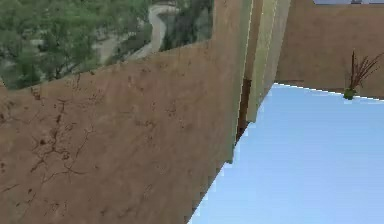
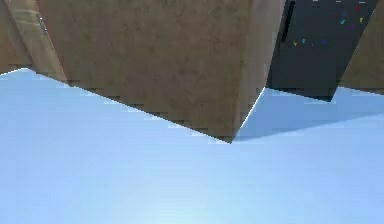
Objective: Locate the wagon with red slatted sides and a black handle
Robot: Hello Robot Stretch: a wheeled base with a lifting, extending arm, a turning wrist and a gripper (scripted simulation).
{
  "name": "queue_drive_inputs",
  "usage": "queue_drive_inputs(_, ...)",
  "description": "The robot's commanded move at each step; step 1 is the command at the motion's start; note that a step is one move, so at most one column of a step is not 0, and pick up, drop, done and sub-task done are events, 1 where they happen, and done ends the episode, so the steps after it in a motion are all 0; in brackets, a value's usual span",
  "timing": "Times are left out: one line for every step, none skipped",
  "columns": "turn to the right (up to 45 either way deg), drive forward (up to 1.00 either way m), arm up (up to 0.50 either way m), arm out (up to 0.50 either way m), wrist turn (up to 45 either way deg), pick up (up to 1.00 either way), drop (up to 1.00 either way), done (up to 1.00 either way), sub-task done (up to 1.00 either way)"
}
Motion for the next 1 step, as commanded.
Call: queue_drive_inputs(45.0, 0.00, 0.00, 0.00, 0.0, 0.00, 0.00, 0.00, 0.00)
